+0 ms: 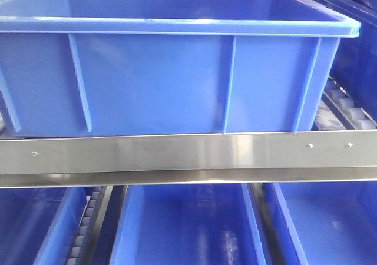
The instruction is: Grab silver tray and place in blue box
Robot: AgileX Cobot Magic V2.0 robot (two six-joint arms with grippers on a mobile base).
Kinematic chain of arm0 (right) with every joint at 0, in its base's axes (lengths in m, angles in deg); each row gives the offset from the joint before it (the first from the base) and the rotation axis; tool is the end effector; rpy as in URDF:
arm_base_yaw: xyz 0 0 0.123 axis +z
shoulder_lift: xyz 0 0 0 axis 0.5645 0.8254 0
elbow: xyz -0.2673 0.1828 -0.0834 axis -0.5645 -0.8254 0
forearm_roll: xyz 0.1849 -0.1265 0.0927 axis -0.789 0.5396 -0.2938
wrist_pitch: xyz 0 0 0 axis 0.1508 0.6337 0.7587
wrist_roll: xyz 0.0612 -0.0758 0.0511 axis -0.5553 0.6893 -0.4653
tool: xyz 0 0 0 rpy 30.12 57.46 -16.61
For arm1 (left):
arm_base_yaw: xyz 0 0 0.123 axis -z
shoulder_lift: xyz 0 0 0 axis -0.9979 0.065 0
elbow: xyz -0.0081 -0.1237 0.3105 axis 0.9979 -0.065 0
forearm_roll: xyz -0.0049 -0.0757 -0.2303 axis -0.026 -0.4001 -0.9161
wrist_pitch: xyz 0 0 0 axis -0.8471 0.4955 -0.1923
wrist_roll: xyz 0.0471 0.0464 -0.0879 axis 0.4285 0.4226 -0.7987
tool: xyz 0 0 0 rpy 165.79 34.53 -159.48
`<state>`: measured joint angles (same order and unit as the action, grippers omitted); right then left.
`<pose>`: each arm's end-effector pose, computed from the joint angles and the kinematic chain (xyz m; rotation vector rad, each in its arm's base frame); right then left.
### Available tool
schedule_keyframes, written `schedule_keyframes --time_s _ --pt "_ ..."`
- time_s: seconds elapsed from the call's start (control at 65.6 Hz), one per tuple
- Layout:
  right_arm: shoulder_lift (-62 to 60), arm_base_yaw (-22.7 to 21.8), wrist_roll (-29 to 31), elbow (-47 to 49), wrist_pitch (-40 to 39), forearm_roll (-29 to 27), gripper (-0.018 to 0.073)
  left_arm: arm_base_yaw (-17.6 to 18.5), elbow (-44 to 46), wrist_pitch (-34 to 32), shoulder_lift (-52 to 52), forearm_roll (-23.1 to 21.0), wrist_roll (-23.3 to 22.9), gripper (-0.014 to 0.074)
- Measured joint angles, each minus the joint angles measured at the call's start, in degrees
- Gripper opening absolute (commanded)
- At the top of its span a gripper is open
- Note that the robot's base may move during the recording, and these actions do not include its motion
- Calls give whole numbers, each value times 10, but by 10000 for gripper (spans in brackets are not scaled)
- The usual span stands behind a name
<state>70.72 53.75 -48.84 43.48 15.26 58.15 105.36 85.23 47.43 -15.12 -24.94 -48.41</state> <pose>0.1557 0.0554 0.3681 -0.2607 1.6748 0.2848 0.1406 -0.0498 0.3490 0.1900 1.6446 -0.3485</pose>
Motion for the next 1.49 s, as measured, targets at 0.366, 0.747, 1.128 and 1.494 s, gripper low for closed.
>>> schedule_keyframes --time_s 0.366,0.747,1.128,1.494 --pt "-273 0 1 -151 -7 1 55 0 -99 191 -332 1 0 -6" --pt "-312 0 2 -166 7 1 55 0 -99 211 -409 1 0 -6" --pt "-330 -50 2 -194 7 3 55 0 -99 211 -409 1 0 -6" --pt "-488 -159 2 -352 12 -7 55 0 -99 211 -409 1 0 -6"
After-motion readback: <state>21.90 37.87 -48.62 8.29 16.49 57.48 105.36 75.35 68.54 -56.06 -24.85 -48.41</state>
